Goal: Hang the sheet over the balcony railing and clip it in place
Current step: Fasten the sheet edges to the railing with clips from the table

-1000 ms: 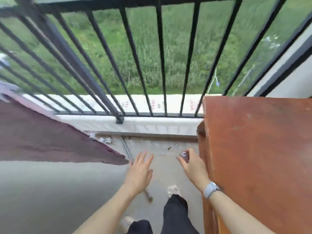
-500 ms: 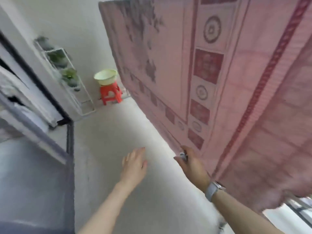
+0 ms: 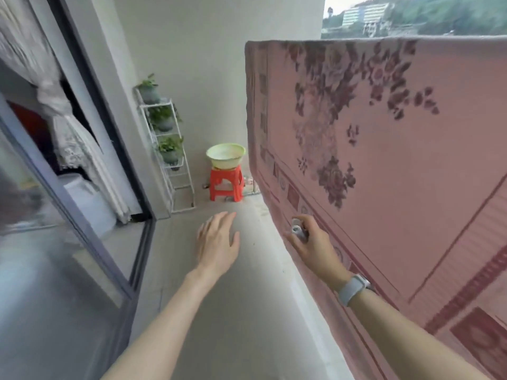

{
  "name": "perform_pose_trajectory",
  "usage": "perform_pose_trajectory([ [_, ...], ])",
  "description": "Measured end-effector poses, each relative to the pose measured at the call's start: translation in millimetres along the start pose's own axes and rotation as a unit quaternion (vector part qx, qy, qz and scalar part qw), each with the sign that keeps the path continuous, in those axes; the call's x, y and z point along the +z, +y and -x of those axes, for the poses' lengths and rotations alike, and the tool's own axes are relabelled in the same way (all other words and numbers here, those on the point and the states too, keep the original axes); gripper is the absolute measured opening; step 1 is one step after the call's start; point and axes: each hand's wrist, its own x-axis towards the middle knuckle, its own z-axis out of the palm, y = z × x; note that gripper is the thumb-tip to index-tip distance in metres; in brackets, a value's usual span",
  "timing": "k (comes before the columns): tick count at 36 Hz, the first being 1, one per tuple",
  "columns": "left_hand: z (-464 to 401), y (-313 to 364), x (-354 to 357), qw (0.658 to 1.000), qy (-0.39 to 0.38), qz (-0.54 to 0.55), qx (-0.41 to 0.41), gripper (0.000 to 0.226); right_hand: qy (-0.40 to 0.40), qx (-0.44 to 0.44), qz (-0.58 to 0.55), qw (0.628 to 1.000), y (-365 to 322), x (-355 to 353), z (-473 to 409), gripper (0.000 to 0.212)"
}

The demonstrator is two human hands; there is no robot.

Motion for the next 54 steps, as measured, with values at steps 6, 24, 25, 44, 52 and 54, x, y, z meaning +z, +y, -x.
perform_pose_trajectory([
  [6, -158, -23, 21, 1.0, 0.006, 0.027, -0.012, 0.043, 0.022, 0.021, -0.044, 0.999, 28, 14, -161, 0.04],
  [24, -505, -241, 84, 0.998, 0.029, -0.032, -0.051, 0.042, 0.023, -0.028, -0.025, 0.999, 71, 197, -551, 0.027],
  [25, -529, -253, 86, 0.998, 0.025, -0.036, -0.047, 0.042, 0.029, -0.029, -0.024, 0.999, 72, 206, -576, 0.03],
  [44, -966, -366, 209, 0.996, -0.053, 0.064, 0.025, 0.041, 0.138, 0.006, 0.015, 0.99, 138, 292, -979, 0.025],
  [52, -1188, -376, 251, 0.995, -0.02, 0.081, 0.051, 0.038, 0.177, 0.005, 0.0, 0.984, 183, 297, -1185, 0.017],
  [54, -1237, -366, 256, 0.992, -0.021, 0.109, 0.065, 0.037, 0.189, 0.0, -0.005, 0.982, 185, 292, -1227, 0.019],
])
